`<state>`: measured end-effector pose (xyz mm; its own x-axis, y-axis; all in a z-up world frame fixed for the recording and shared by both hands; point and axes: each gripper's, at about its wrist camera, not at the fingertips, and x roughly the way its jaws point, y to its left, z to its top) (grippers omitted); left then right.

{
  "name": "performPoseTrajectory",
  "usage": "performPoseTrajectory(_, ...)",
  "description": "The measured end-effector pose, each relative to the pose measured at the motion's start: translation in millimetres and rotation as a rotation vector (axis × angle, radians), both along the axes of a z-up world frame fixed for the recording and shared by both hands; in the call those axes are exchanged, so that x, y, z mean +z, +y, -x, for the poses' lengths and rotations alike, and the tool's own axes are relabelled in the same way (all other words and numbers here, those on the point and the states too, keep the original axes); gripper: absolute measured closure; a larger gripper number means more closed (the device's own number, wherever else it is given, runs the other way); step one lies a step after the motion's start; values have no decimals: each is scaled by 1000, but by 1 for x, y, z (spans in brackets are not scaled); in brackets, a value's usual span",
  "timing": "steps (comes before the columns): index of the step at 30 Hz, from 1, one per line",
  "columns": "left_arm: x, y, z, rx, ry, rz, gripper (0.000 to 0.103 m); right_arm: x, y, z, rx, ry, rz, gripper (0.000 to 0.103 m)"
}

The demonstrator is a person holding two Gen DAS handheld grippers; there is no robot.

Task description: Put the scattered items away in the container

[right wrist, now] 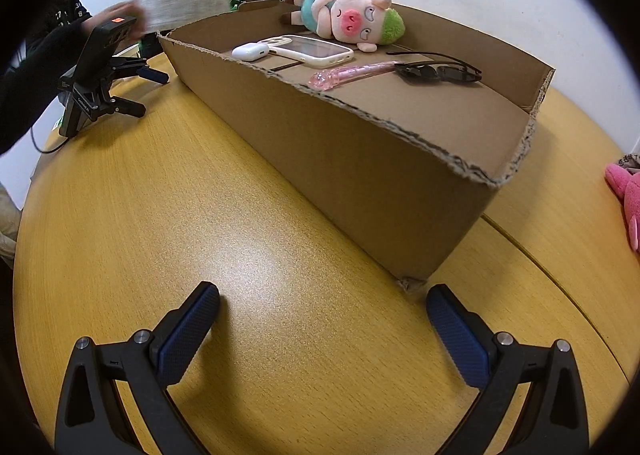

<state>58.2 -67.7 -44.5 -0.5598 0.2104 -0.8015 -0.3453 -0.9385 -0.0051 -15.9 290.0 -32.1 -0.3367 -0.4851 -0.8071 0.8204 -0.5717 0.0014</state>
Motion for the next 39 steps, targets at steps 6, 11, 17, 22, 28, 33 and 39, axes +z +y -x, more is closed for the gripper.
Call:
performPoseTrajectory(6,0,0,0,1,0,1,0,0,0,1,0,0,-1,0)
performPoseTrajectory(11,-1,1,-2,1,0,2,0,0,0,1,-7,2,-2,0)
performPoseTrajectory(17,-2,-4,5,1,-4,-1,0,0,12,14,-134,-3,0,0)
performPoseTrajectory(22,-3,-4,5,2,-4,0,0,0,12,16,-134,-3,-3,0)
performPoseTrajectory(28,-4,-6,7,2,-5,0,0,0,14,17,-134,-3,-2,0)
performPoseTrajectory(33,-5,-7,8,2,-6,0,0,0,16,16,-134,-3,-2,0)
performPoseTrajectory(39,-5,-7,8,3,-6,1,0,0,16,16,-134,-3,-2,0)
